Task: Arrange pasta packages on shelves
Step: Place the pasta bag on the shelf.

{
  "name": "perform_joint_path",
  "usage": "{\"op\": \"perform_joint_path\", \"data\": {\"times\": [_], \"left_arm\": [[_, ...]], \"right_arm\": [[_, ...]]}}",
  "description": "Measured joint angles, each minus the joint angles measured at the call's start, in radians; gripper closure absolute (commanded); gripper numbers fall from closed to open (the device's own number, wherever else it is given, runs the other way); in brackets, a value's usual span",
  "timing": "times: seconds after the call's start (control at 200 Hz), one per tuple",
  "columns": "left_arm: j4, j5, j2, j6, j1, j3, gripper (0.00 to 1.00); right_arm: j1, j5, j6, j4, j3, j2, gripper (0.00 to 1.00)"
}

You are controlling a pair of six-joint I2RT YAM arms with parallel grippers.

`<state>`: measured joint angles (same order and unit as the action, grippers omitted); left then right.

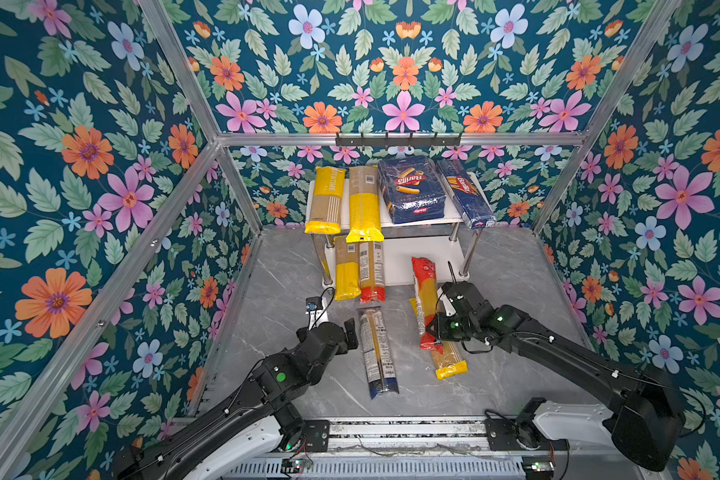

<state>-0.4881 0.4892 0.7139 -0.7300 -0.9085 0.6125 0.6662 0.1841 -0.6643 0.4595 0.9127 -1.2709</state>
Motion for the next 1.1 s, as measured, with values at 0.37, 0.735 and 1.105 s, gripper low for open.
{"op": "perform_joint_path", "data": {"times": [0.37,0.735,1.105], "left_arm": [[0.005,0.013,0.037,0.025,0.0,0.025,0.0],[0.04,0.034,0.104,0.063,0.0,0.055,0.0],[0.043,0.063,0.08,0.082,0.0,0.06,0.0]], "right_arm": [[-0.114,0.127,0.071,-0.058,0.251,-0.243,0.94],[-0.171,0.201,0.1,-0.104,0.5,-0.519,0.93],[-0.181,0.237,0.117,-0.09,0.657,-0.695,0.49]]}}
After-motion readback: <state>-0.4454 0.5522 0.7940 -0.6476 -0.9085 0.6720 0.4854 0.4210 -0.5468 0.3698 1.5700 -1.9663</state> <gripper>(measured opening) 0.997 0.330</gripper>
